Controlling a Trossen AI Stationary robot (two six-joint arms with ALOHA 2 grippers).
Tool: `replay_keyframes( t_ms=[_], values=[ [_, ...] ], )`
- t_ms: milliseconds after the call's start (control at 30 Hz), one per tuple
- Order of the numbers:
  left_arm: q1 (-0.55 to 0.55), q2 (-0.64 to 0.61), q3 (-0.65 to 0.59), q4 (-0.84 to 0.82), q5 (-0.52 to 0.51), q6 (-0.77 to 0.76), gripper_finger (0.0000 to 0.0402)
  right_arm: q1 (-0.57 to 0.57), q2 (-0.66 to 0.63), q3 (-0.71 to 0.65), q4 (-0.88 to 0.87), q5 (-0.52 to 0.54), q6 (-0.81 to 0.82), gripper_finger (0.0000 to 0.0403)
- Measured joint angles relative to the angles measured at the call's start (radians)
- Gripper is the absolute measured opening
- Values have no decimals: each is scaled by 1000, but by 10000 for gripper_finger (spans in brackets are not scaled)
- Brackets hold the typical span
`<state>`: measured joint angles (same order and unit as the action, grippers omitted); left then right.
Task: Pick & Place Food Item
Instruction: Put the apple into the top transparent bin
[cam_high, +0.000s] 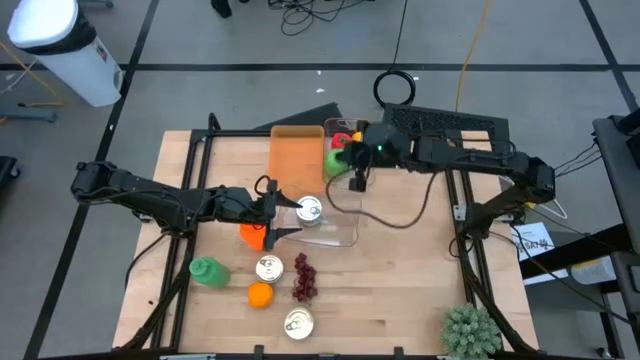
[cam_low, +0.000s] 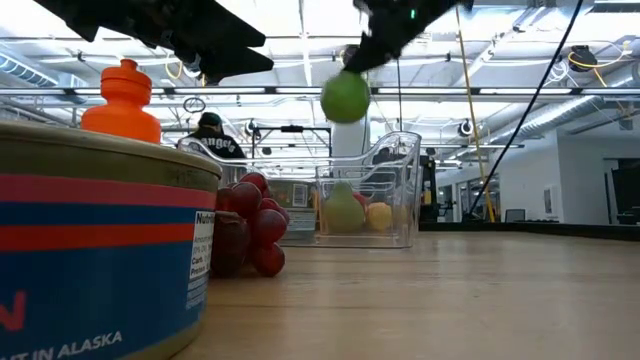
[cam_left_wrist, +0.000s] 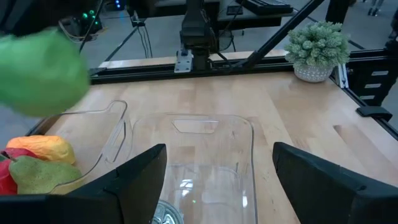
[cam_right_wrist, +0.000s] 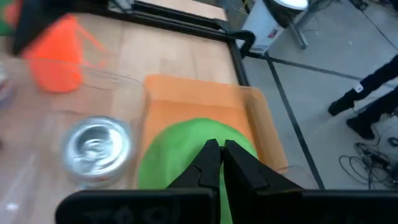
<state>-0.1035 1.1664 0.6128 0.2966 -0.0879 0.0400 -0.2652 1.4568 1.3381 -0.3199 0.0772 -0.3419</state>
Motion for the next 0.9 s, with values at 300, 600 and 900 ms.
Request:
replay_keyframes(
  t_ms=[300, 600, 900],
  values=[
    [0, 0, 0, 0, 0, 0, 317, -164, 1, -180, 98, -43, 20, 0],
    [0, 0, 0, 0, 0, 0, 332, -194, 1, -368, 306, -54, 33, 0],
    [0, 0, 0, 0, 0, 0, 313, -213, 1, -463, 378, -56, 42, 0]
  ],
)
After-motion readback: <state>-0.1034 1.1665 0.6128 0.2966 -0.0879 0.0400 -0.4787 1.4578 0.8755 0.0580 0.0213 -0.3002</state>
